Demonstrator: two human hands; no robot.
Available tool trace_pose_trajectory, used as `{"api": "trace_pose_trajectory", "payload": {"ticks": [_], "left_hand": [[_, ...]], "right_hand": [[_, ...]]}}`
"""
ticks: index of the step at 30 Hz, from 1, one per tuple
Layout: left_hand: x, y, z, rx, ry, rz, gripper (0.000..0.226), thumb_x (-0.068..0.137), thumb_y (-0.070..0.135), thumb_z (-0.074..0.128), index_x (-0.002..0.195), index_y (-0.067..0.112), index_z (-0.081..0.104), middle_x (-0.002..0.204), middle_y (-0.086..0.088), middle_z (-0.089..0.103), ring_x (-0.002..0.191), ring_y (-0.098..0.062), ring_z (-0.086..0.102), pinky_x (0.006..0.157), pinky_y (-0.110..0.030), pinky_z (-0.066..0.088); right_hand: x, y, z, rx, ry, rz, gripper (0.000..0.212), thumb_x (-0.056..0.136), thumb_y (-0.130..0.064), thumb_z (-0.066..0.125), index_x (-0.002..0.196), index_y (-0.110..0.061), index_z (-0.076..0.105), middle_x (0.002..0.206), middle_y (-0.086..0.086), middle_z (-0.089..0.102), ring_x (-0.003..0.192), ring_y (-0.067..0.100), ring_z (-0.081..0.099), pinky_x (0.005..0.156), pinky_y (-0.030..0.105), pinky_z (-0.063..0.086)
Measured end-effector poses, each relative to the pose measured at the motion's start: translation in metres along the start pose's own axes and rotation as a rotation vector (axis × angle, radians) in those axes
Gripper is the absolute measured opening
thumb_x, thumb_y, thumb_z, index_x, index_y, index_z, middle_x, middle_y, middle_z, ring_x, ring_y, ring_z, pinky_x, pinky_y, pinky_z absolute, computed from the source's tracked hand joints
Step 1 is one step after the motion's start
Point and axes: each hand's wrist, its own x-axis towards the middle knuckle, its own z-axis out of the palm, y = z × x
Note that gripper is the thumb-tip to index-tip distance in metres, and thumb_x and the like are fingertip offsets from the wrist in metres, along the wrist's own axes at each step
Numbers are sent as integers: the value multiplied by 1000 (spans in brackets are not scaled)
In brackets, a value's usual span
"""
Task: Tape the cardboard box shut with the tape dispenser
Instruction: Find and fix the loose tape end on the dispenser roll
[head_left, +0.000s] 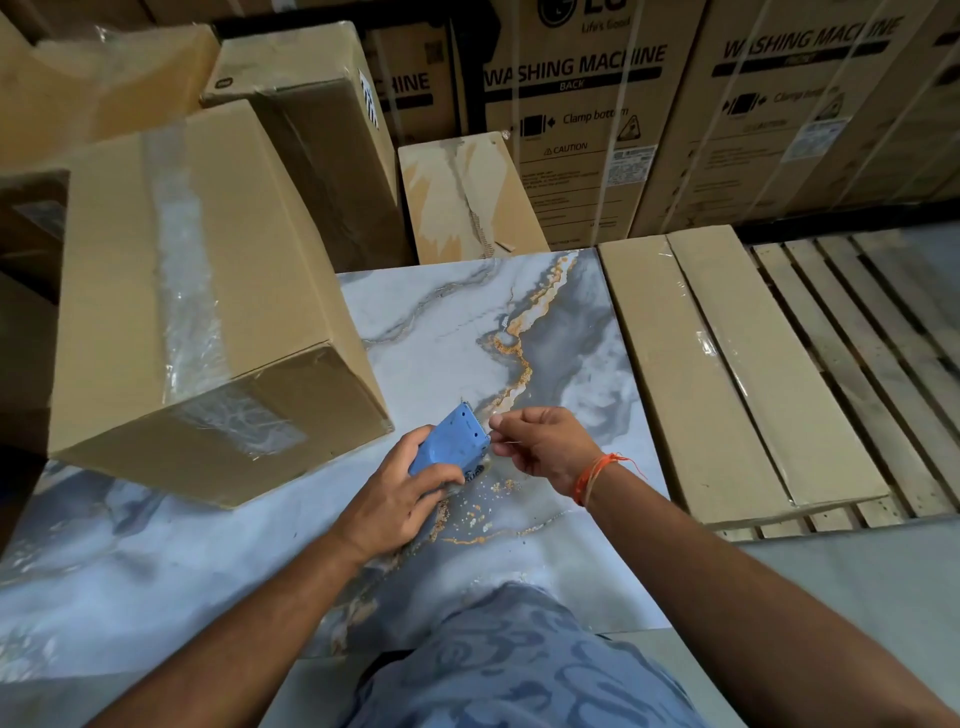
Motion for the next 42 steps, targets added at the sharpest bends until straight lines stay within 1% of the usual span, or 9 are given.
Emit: {"api": "trace_pose_trajectory", "payload": {"ticks": [3,8,10,13,19,21,27,38,42], "left_hand": [[1,-3,1,-3,-27,-17,26,97,14,65,119,28,66,141,-19,44,116,-32,55,93,-35,52],[8,-5,-2,-6,-83,5,30,98,13,66,123,29,71,142,-17,44,118,-31,55,92,-35,52],[9,-7,-6,-5,-109,12,31,99,14,65,124,32,71,141,-17,44,118,-33,56,93,-36,52],[10,-10,-13,4,-155,29,38,95,9,68,122,35,73,141,-17,44,121,-33,55,96,-35,50],[7,-14,-15,7,-210,-3,45,94,12,71,125,45,72,145,-14,42,127,-31,52,102,-36,49],[5,-15,-16,10,-213,-9,47,95,14,70,128,47,69,145,-13,42,125,-29,52,100,-35,49],[3,-11,-16,3,-187,-35,42,98,24,69,129,52,67,144,-12,43,125,-29,51,97,-38,51],[3,-7,-13,26,-162,-74,61,91,7,70,130,55,65,145,-10,43,126,-31,52,98,-36,51],[4,-7,-14,28,-171,-67,60,91,9,71,130,54,66,146,-11,44,125,-32,52,100,-33,49]], "right_hand": [[-1,-6,0,-181,16,-101,10,87,-8,73,94,-5,67,69,8,69,53,8,65,47,19,41],[0,-15,-4,-667,49,-408,33,83,-4,65,109,-22,57,65,9,72,55,10,63,57,27,51],[0,-19,-6,-815,13,-478,31,84,-5,64,107,-25,58,66,7,73,52,3,61,54,20,50],[0,-19,-7,-930,7,-516,24,83,-9,66,97,-27,64,65,1,73,55,3,65,58,25,54],[0,-18,-9,-984,22,-476,21,82,-7,68,93,-21,80,59,-17,66,58,-12,63,60,4,44],[0,-18,-8,-986,23,-477,18,81,-10,71,93,-20,81,66,-14,71,59,-14,62,63,2,44],[3,-19,2,-992,72,-521,10,80,-20,78,89,-22,83,80,-7,78,63,-5,63,63,5,44],[0,-21,2,-1108,-4,-528,20,85,-12,70,97,-23,81,90,-6,80,79,6,70,66,3,42],[-1,-19,2,-1026,35,-528,17,85,-12,72,96,-21,82,89,-4,79,77,4,69,69,13,49]]}}
